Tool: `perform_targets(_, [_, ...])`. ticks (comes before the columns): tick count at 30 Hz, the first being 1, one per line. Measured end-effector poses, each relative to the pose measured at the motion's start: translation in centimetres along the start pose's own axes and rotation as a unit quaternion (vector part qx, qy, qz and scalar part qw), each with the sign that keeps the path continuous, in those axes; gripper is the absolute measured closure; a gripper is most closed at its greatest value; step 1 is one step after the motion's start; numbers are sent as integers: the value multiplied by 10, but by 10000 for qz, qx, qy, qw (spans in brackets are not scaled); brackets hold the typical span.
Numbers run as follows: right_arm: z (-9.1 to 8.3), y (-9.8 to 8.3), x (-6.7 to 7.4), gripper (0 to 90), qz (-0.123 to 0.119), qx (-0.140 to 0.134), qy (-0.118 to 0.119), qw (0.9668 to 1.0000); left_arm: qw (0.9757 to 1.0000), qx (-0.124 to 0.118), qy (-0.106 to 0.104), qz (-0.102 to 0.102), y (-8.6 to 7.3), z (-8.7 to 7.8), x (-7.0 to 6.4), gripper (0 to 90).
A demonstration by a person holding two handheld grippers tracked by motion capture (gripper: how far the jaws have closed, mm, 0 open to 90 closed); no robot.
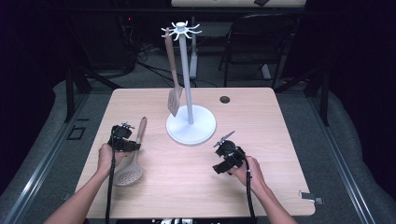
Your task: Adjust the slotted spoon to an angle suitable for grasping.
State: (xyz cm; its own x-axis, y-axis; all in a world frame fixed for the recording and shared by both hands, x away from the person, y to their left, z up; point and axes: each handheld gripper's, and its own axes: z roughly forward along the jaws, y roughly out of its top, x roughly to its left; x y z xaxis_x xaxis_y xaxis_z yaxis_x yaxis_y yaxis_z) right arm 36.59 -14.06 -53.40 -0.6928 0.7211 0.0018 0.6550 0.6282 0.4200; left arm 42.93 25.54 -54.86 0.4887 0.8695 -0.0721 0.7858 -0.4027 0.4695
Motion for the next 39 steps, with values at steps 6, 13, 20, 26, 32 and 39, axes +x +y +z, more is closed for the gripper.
perform_targets(6, [-2,0,1,287,-25,30,-22,10000,9998,113,27,168,-4,-4,-4,713])
perform_targets(13, [-1,-1,1,286,-14,11,9,10000,9994,246,-72,254,-14,-11,-4,724])
perform_targets(20, [-1,-1,1,284,-22,26,5,10000,9992,378,10,110,-14,-11,-4,605])
perform_targets(26, [-2,0,0,283,-53,49,-6,10000,9993,341,62,-143,0,-5,-2,542])
perform_targets(32, [-2,0,0,282,-39,60,5,10000,9984,477,217,-221,12,7,0,607])
perform_targets(39, [0,0,-1,281,-36,92,-7,10000,9976,639,213,-160,13,10,-1,663])
